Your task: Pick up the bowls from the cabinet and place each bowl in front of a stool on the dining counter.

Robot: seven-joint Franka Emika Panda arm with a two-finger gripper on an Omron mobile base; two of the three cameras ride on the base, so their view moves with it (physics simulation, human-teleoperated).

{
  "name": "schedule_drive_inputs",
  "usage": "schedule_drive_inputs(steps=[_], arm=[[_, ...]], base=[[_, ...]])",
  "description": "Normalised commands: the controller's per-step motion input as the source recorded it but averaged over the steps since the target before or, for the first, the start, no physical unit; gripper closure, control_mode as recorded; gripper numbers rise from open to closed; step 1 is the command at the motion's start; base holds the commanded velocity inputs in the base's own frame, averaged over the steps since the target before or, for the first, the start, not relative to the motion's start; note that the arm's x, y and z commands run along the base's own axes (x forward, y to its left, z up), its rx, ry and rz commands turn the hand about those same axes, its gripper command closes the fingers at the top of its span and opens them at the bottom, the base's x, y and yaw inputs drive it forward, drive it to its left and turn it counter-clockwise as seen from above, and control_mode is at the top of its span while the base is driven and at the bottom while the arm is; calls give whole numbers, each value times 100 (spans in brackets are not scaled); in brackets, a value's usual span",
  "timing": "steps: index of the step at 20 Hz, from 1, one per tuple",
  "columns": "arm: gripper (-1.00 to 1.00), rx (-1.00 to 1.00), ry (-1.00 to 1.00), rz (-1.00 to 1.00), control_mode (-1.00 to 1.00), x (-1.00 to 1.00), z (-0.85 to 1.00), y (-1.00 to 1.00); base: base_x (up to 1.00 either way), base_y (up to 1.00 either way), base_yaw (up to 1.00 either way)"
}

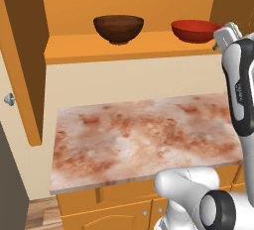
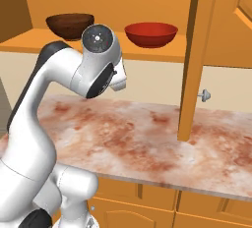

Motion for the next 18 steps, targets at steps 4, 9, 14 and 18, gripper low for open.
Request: schedule_drive_inputs(steps=[4,9,14,18], arm=[[-100,4,1,-5,-100,20,47,-31],[-100,11,8,0,-100,59,42,-20],[-100,2,3,0,-100,81,3,-1],[-100,2,4,0,-100,71,0,-11]], base=[[0,0,0],[0,0,0],[0,0,0],[0,0,0]])
